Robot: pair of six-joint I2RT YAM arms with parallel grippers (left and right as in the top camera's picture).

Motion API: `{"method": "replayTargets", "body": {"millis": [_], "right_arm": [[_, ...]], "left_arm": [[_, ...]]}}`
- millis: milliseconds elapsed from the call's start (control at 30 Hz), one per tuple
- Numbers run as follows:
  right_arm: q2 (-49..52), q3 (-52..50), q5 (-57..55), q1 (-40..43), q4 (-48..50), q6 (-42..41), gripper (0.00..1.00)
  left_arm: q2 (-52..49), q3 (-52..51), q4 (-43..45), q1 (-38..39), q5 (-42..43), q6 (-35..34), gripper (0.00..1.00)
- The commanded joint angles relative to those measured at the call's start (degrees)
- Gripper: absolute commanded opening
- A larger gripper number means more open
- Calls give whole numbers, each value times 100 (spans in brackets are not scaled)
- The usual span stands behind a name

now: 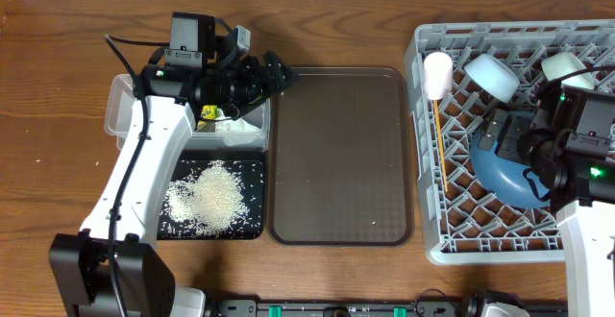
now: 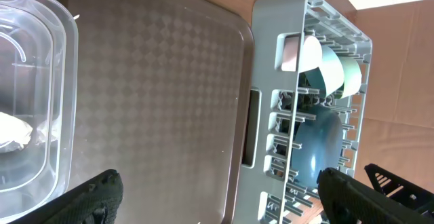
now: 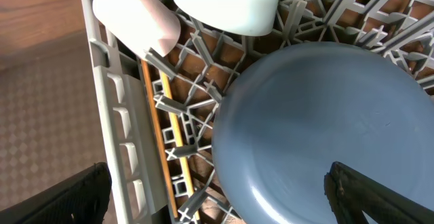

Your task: Sort waste into correct bins and load items into the dishwasher rack

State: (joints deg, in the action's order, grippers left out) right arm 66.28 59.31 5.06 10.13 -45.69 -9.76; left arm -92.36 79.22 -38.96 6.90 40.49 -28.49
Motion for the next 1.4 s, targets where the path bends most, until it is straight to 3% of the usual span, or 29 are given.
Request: {"method": "replayTargets", "body": {"millis": [0, 900, 1133, 1367], "right_arm": [[11, 68, -76, -46, -24, 85, 99], [-66, 44, -76, -46, -44, 83, 99], [-962, -96, -76, -46, -42, 85, 99], [-2535, -186, -101, -46, -44, 83, 99]], "left_arm": [[63, 39, 0, -9, -9, -2, 94], [63, 39, 0, -9, -9, -2, 94], [63, 39, 0, -9, -9, -2, 94], [63, 39, 0, -9, -9, -2, 94]]}}
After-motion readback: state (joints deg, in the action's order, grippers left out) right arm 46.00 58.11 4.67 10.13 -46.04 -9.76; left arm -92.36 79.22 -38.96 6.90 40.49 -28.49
